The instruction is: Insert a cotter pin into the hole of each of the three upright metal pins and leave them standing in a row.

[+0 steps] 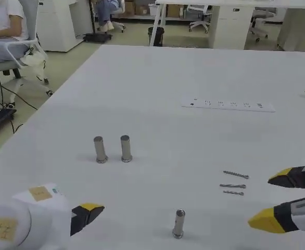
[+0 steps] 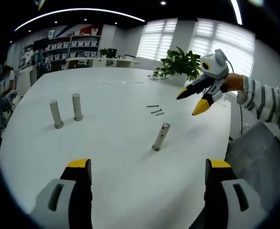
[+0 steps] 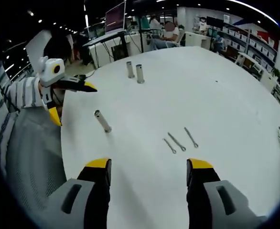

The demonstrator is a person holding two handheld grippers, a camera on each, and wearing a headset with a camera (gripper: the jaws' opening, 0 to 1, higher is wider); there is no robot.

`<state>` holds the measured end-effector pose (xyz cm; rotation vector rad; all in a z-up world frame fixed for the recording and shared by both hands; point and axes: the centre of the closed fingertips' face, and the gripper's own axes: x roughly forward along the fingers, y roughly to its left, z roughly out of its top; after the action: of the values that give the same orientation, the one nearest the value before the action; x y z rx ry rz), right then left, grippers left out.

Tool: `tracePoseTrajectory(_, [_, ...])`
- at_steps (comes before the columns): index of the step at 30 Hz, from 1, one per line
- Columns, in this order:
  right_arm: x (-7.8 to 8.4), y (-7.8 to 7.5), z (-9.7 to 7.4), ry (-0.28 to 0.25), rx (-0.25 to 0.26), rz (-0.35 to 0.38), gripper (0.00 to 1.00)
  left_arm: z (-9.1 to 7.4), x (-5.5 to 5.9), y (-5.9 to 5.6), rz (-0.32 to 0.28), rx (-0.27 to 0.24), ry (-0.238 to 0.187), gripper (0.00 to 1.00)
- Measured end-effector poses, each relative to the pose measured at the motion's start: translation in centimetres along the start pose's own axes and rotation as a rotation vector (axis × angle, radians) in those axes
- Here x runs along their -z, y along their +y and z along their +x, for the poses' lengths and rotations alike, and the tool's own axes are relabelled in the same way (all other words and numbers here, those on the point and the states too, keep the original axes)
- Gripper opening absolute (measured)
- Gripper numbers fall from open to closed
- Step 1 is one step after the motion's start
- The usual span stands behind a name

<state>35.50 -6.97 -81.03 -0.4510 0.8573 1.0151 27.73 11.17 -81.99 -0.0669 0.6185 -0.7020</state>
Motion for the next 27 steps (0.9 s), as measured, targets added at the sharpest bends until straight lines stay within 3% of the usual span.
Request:
tracePoseTrajectory(5, [-0.2,0.0,1.3,0.040,-0.046,-0.064,0.55,-0.2,-0.7,-0.3,0.011,0.011,-0.025,0.99])
tracePoseTrajectory(10, [-0.2,0.0,2.9,0.068,-0.108,-0.115,0.49,-0.3,-0.9,-0.4,0.011,0.015,-0.024,0.99])
tracePoseTrajectory(13, [-0.3,-0.5,3.6,0.064,-0.119,-0.119,0.49,-0.3,-1.0,-0.5,0.050,0.010,-0.020,0.99])
tracePoseTrajectory(20, [0.3,-1.1,4.4,0.125,-0.126,-0.192,0.42,-0.3,-1.0,-0.8,0.072,0.015,-0.012,0.99])
tracePoseTrajectory(27, [0.2,-1.3,4.9,0.148,-0.152,-0.224,0.37,-0.3,-1.1,-1.0,0.082,0.023,-0.016,0.97])
